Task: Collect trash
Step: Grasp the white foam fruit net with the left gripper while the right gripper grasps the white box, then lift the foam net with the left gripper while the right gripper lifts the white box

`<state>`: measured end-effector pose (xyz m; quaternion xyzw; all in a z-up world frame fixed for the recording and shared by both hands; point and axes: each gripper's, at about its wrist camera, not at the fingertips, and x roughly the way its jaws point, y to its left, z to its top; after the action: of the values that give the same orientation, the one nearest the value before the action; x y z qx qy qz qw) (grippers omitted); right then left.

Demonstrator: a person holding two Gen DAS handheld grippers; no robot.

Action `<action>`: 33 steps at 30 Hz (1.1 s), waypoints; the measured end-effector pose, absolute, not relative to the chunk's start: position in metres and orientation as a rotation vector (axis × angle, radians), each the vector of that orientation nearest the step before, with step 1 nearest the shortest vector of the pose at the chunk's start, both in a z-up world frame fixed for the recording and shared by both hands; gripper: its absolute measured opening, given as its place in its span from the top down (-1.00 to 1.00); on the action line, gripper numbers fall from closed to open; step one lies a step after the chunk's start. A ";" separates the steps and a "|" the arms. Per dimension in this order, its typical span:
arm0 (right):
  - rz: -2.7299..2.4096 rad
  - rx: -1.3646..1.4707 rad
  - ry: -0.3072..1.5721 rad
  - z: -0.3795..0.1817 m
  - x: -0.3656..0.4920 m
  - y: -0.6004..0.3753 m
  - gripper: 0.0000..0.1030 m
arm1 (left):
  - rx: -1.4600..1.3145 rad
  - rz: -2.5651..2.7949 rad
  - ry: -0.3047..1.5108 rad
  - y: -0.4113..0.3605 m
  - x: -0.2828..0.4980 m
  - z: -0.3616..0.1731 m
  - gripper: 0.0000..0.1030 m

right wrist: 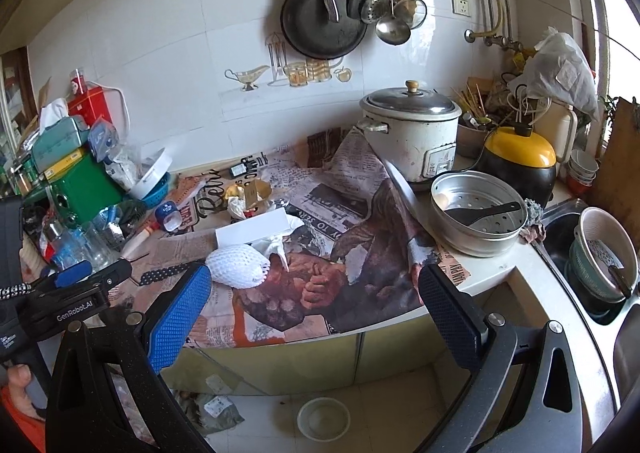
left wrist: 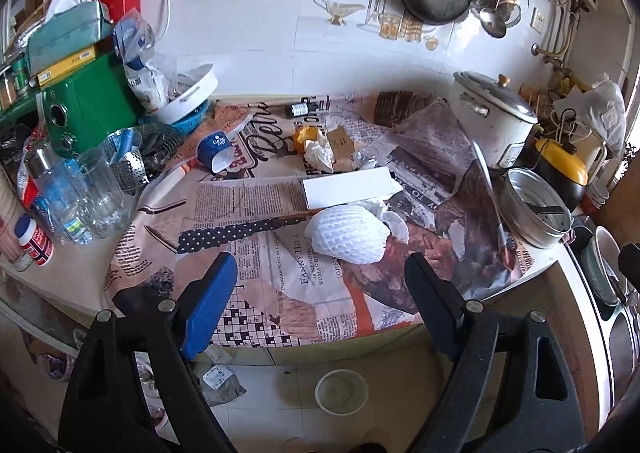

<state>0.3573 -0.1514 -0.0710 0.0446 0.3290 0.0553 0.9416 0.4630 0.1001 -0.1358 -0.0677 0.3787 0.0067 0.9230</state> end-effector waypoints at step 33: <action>0.754 0.035 1.147 -0.235 0.683 -0.093 0.01 | -0.387 0.245 1.090 0.066 0.641 -0.273 -0.17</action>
<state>0.6832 -0.0935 -0.2350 0.0161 0.5295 0.3481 0.7734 0.6409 0.0659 -0.2728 -0.1826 0.5138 0.1157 0.8302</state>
